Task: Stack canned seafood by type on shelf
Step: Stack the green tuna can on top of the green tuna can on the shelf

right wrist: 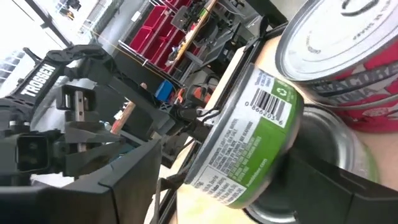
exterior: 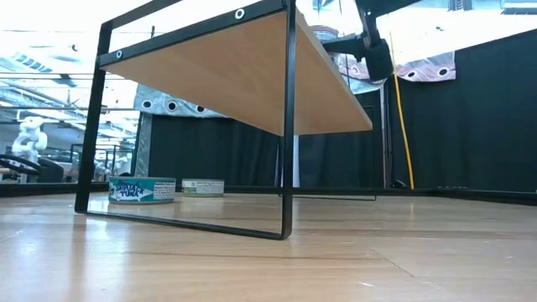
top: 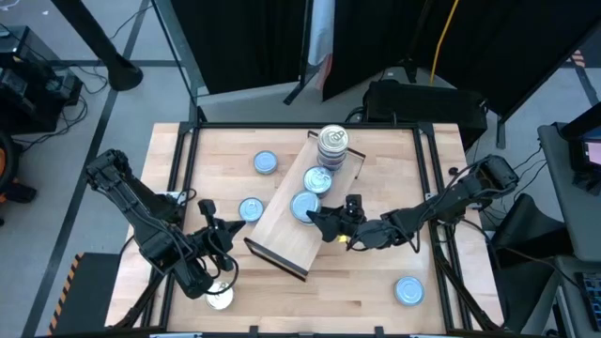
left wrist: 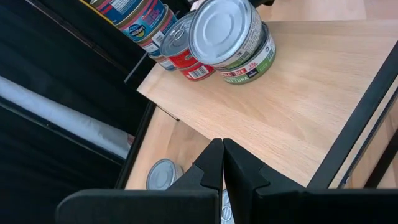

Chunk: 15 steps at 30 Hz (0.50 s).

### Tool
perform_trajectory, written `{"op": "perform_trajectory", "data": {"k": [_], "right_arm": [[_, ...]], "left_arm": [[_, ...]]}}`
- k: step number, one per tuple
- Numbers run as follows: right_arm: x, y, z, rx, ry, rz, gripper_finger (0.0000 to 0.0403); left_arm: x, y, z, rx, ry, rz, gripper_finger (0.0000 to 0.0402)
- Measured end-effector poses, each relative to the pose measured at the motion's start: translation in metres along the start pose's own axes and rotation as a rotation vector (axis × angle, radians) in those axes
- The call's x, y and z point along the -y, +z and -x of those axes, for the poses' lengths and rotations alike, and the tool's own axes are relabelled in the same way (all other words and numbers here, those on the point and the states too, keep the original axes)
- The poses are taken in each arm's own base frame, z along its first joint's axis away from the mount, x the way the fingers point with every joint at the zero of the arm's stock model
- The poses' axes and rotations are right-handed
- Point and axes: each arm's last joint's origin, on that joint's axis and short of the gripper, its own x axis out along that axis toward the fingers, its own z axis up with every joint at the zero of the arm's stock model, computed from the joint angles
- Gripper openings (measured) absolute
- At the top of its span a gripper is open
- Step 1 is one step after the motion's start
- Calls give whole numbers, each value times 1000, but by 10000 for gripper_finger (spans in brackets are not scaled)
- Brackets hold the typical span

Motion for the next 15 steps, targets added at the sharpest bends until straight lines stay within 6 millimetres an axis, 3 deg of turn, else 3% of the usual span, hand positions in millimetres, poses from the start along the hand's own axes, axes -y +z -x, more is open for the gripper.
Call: {"op": "perform_trajectory", "data": {"k": [15], "right_arm": [[-3, 13, 13, -54, -42, -26, 299]], "left_arm": [[0, 0, 1, -3, -8, -2, 15]]}}
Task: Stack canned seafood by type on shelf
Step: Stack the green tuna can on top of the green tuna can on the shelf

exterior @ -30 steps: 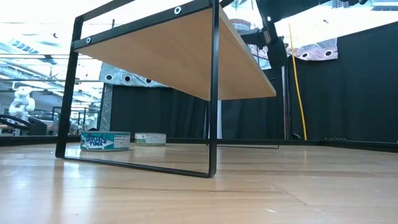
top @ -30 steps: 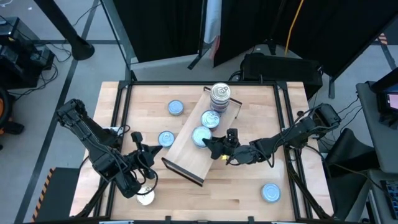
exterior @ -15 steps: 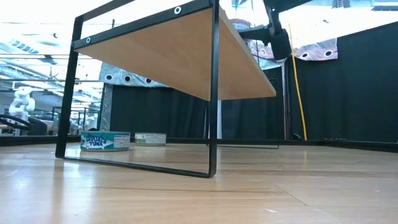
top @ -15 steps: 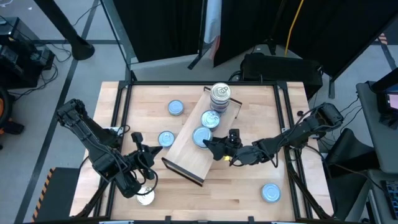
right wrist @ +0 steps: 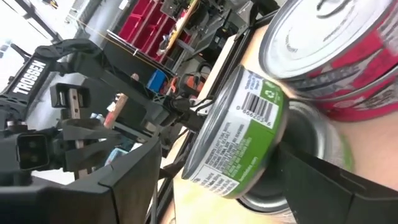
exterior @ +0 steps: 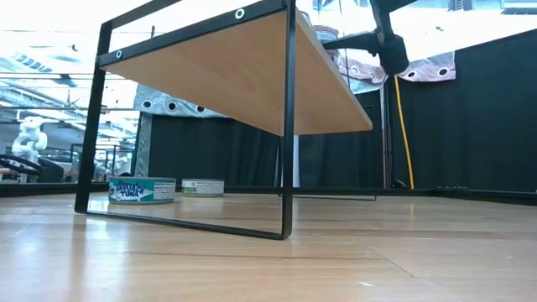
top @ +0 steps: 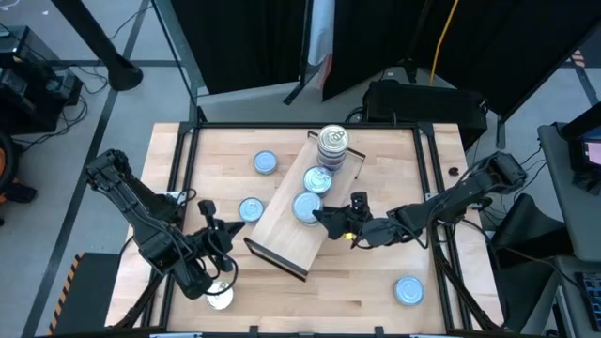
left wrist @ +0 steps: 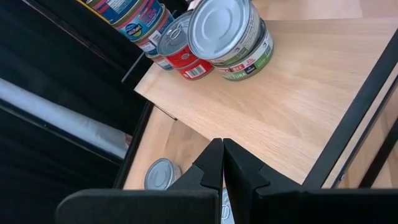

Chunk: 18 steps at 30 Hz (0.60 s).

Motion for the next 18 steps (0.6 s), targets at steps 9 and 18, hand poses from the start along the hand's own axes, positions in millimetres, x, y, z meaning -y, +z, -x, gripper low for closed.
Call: {"op": "perform_trajectory", "data": {"k": [9, 18], "right_arm": [[1, 12, 16, -50, -53, 0, 300], [-22, 39, 50, -154, 90, 44, 298]], "left_arm": [[0, 0, 0, 0, 0, -16, 15], [0, 0, 0, -2, 2, -22, 15]]}}
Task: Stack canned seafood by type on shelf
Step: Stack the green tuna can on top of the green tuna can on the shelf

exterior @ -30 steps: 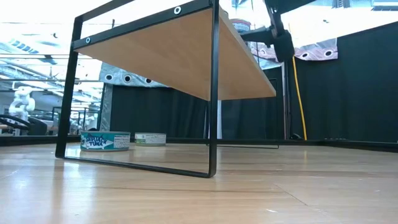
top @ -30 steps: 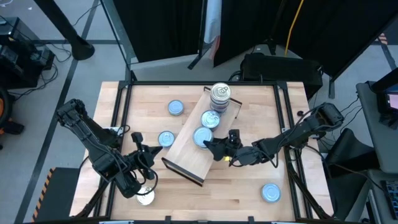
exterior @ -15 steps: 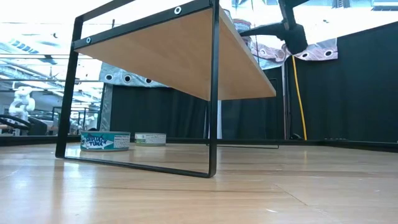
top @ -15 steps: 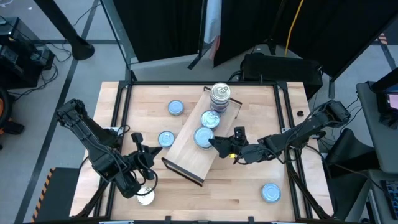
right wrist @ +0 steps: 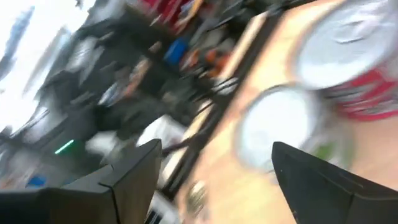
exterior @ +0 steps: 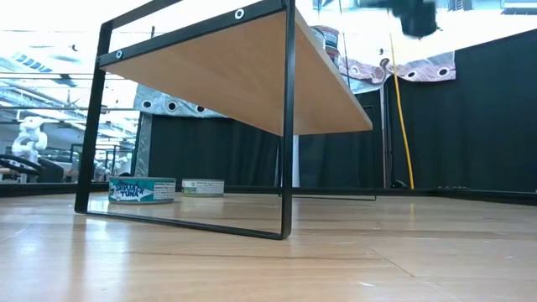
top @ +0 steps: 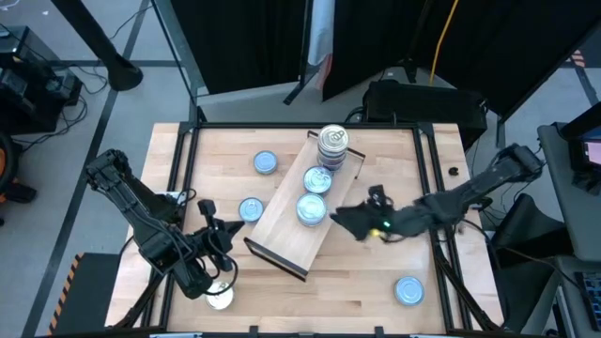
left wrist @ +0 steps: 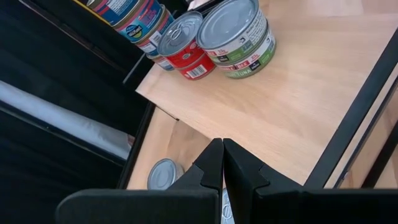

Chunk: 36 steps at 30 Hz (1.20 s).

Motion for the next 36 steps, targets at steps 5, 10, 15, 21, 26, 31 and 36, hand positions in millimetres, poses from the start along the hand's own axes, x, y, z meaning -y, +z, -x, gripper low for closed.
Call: {"op": "perform_trajectory", "data": {"k": [5, 10, 15, 21, 26, 31, 36], "right_arm": [[-24, -23, 46, -184, 107, 126, 279], [-17, -73, 82, -345, 15, 155, 245], [-20, -107, 98, -541, -211, 74, 190], [-36, -130, 82, -544, -499, 331, 118], [-44, -147, 34, -211, -430, 684, 73], [-26, -149, -14, 3, -504, 952, 30], [-15, -126, -49, 0, -614, 1006, 3]], "left_arm": [[-1, -5, 5, -10, 6, -7, 15], [1, -6, 8, 3, 2, -2, 15], [0, -5, 6, 14, 26, 10, 15], [-8, -1, -5, 12, 98, -27, 15], [-15, 8, -21, 11, 159, -67, 15], [-21, 18, -36, 6, 185, -81, 15], [-27, 22, -45, -19, 191, -78, 15]]}}
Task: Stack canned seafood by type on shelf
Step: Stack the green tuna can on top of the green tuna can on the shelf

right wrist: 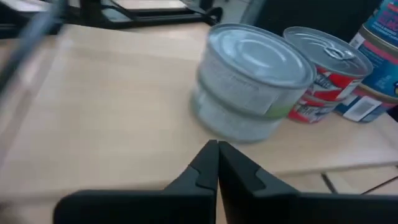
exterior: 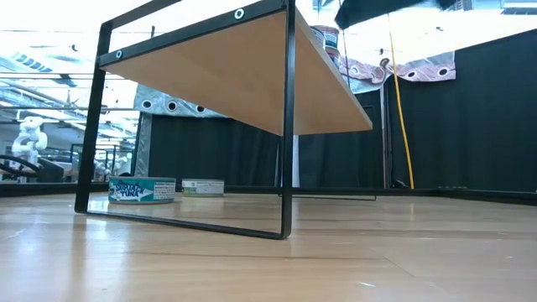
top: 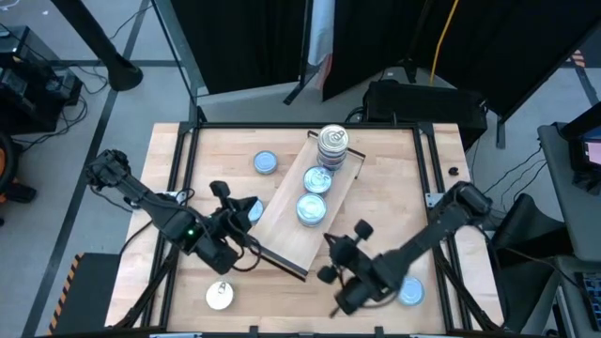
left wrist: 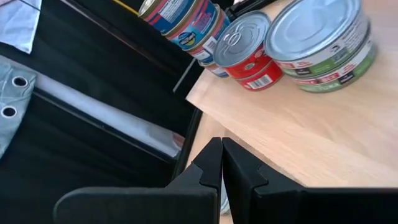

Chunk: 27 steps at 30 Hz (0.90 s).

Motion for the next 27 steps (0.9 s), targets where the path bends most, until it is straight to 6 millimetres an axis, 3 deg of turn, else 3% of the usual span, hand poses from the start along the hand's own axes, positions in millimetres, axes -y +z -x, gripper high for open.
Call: {"op": "perform_trajectory", "data": {"k": [8, 20, 27], "right_arm": [[10, 15, -33, -120, -7, 82, 1], [14, 22, -49, -155, 0, 121, 0], [14, 23, -47, -153, 5, 126, 0]], "left_arm": [[-4, 0, -9, -32, 7, 5, 15], [-4, 0, -9, -37, -8, -1, 15], [-4, -1, -9, -47, -30, -7, 15]]}}
